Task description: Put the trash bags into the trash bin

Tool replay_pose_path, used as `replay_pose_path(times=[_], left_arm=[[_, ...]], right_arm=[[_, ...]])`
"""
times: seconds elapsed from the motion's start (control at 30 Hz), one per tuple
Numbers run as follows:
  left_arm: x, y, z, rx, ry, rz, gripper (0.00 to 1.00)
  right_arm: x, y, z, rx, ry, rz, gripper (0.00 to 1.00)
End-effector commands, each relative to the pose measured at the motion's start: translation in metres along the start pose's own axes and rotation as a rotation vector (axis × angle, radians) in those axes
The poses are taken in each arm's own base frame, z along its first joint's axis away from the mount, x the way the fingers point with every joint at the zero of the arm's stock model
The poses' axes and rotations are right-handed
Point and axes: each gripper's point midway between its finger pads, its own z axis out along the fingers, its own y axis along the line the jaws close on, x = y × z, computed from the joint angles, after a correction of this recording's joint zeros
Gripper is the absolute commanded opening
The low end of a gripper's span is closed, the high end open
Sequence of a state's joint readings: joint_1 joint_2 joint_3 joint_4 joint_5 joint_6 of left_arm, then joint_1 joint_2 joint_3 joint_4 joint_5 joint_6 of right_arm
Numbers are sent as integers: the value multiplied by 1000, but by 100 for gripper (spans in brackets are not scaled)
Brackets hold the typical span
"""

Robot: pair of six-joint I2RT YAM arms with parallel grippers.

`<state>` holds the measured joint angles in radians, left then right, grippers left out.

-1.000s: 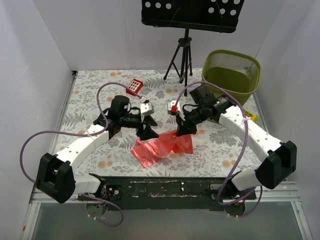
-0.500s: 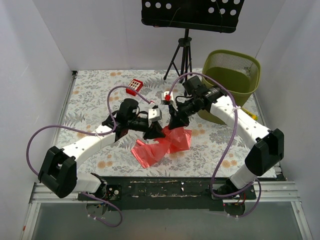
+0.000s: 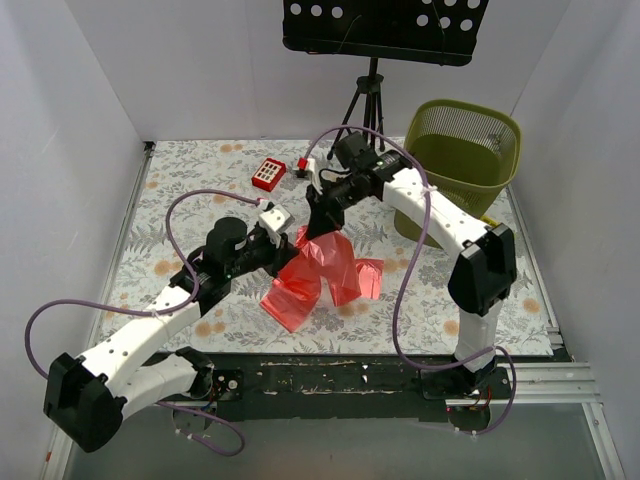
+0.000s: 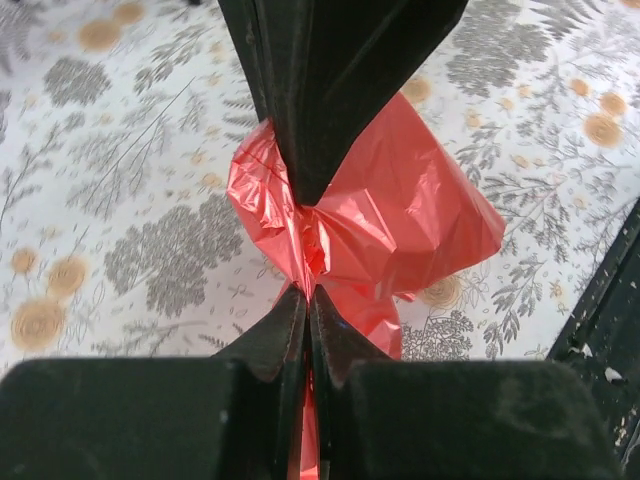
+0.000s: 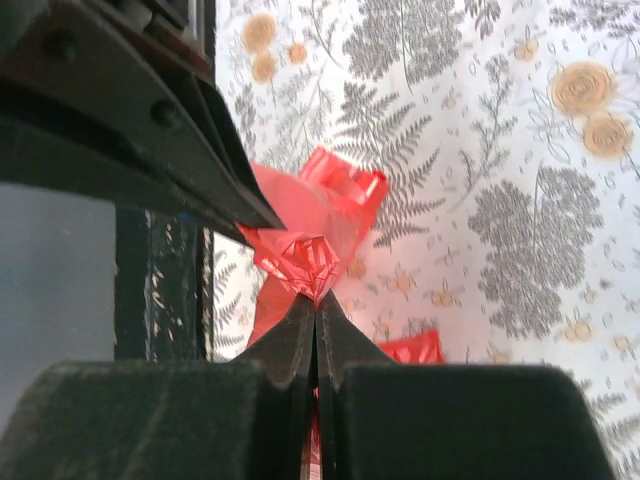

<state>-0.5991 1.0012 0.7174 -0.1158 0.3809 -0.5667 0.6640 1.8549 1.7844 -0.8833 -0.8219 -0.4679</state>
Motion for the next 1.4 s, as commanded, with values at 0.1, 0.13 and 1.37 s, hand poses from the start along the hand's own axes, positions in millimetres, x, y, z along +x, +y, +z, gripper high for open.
replay_pose_path(times=[0.1, 0.13, 1.37], left_arm=[[26, -5, -21, -49, 81, -142, 43], [24, -10, -24, -21, 75, -118, 49], [-19, -85, -5, 872, -245, 377, 63]], right_arm=[[-32, 24, 17, -133, -30, -78, 1], [-28, 26, 13, -139, -15, -104, 1], [37, 74, -48, 92, 276, -635, 1]])
